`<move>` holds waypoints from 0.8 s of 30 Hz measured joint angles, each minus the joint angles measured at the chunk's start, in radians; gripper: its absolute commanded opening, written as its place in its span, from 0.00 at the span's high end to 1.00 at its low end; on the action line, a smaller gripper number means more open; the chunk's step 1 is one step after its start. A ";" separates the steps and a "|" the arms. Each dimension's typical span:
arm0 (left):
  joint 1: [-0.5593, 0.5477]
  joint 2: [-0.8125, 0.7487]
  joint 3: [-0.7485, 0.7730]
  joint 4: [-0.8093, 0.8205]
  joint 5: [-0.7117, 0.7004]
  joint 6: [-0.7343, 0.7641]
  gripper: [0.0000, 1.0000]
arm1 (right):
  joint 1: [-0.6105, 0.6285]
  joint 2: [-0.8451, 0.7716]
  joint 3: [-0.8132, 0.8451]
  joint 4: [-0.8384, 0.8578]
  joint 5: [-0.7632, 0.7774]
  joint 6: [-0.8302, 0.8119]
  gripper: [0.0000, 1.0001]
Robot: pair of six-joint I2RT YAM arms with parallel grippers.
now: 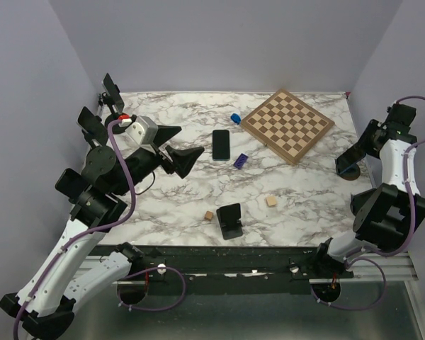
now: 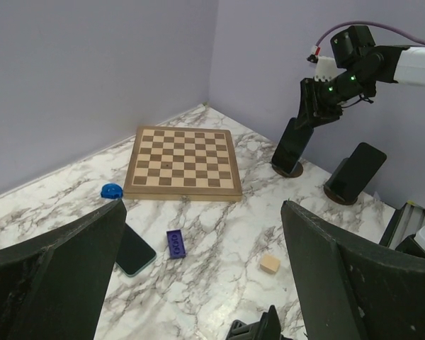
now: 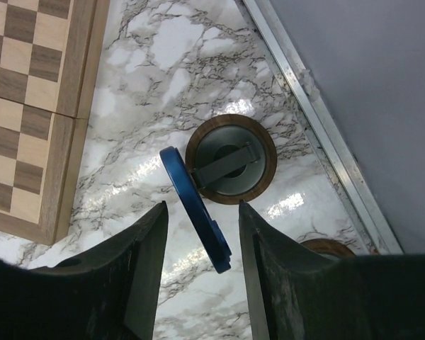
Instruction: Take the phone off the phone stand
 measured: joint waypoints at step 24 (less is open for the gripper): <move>-0.039 0.000 -0.002 0.000 -0.018 0.042 0.01 | 0.001 0.035 -0.005 0.048 -0.058 -0.082 0.84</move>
